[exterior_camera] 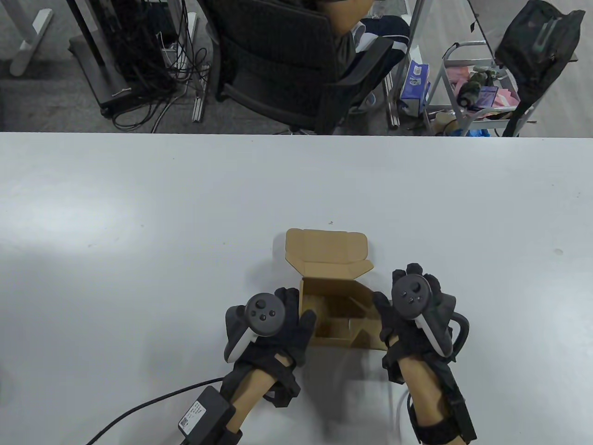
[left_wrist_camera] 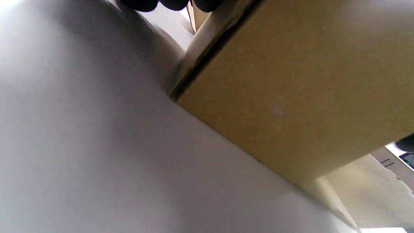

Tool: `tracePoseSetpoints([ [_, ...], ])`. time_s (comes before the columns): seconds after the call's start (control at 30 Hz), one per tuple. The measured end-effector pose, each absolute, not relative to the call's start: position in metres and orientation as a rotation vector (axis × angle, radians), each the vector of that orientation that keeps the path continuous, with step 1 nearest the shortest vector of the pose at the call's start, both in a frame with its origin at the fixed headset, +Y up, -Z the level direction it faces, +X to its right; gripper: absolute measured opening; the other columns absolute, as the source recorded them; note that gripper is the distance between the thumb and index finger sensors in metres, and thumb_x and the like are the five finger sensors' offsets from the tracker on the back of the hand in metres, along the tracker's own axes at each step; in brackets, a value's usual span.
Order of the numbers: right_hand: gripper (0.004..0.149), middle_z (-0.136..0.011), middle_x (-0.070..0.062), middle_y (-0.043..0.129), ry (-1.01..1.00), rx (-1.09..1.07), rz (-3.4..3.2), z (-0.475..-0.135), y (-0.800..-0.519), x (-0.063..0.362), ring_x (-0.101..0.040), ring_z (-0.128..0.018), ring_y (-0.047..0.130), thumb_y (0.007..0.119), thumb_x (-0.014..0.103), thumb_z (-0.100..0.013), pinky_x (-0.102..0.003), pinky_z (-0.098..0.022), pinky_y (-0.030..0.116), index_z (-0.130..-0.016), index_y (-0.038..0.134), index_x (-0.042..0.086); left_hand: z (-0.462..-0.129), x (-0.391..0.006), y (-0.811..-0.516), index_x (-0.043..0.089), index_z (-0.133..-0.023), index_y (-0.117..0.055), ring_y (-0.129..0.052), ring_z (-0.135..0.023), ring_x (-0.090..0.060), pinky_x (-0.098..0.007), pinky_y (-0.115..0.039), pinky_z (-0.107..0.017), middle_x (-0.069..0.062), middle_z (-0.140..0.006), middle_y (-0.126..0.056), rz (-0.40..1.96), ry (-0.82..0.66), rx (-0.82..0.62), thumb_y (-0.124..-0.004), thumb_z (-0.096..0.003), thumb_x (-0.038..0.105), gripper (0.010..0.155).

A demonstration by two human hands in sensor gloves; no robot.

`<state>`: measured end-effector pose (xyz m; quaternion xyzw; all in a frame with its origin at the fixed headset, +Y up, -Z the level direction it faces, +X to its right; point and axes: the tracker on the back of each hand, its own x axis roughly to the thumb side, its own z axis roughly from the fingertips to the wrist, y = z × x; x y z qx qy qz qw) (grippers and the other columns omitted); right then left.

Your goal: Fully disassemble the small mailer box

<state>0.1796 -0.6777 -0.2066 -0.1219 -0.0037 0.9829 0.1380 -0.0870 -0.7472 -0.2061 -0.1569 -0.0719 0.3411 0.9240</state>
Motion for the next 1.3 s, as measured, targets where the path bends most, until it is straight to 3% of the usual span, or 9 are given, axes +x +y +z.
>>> tracePoseSetpoints([
  [0.1, 0.067, -0.107, -0.006, 0.055, -0.083, -0.279, 2.826, -0.189, -0.666, 0.167, -0.04, -0.094, 0.057, 0.074, 0.055, -0.036, -0.057, -0.066, 0.052, -0.093, 0.068, 0.019, -0.206, -0.087, -0.747, 0.009, -0.108, -0.039, -0.041, -0.103, -0.048, -0.065, -0.04, -0.072, -0.02, -0.113, -0.035, 0.698, -0.143, -0.32, -0.052, -0.047, 0.065, 0.083],
  [0.23, 0.062, -0.1, -0.008, 0.069, 0.009, -0.167, 2.826, -0.183, -0.67, 0.148, -0.039, -0.083, 0.073, 0.076, 0.053, -0.036, -0.057, -0.06, 0.06, -0.086, 0.078, 0.017, -0.206, -0.086, -0.747, 0.009, -0.108, -0.039, -0.041, -0.104, -0.048, -0.065, -0.04, -0.072, -0.02, -0.113, -0.034, 0.697, -0.136, -0.317, -0.052, -0.0471, 0.064, 0.083],
  [0.8, 0.053, -0.09, -0.012, 0.084, 0.227, -0.216, 2.815, -0.186, -0.685, 0.155, -0.043, -0.073, 0.083, 0.077, 0.048, -0.037, -0.059, -0.055, 0.065, -0.071, 0.093, 0.011, -0.203, -0.084, -0.747, 0.01, -0.108, -0.039, -0.04, -0.104, -0.047, -0.065, -0.039, -0.073, -0.02, -0.114, -0.034, 0.688, -0.098, -0.304, -0.049, -0.0477, 0.063, 0.081],
  [1.0, 0.055, -0.086, -0.014, 0.089, 0.458, -0.207, 2.703, -0.191, -0.697, 0.164, -0.046, -0.07, 0.085, 0.074, 0.048, -0.038, -0.061, -0.052, 0.066, -0.065, 0.097, 0.006, -0.202, -0.083, -0.747, 0.01, -0.108, -0.037, -0.037, -0.105, -0.047, -0.065, -0.038, -0.073, -0.019, -0.114, -0.031, 0.689, -0.086, -0.317, -0.047, -0.0481, 0.063, 0.081],
  [1.2, 0.058, -0.084, -0.015, 0.091, 0.555, -0.202, 2.666, -0.194, -0.705, 0.166, -0.047, -0.069, 0.086, 0.072, 0.049, -0.039, -0.062, -0.052, 0.067, -0.061, 0.099, 0.003, -0.201, -0.082, -0.747, 0.01, -0.108, -0.037, -0.037, -0.105, -0.048, -0.065, -0.038, -0.074, -0.02, -0.114, -0.031, 0.687, -0.081, -0.313, -0.047, -0.0481, 0.062, 0.08],
  [1.3, 0.061, -0.089, -0.013, 0.086, 0.596, -0.207, 2.637, -0.196, -0.711, 0.168, -0.046, -0.074, 0.083, 0.066, 0.051, -0.039, -0.062, -0.054, 0.065, -0.066, 0.096, 0.004, -0.201, -0.082, -0.747, 0.01, -0.108, -0.037, -0.037, -0.105, -0.047, -0.065, -0.038, -0.074, -0.019, -0.114, -0.031, 0.688, -0.08, -0.313, -0.046, -0.0481, 0.062, 0.081],
])
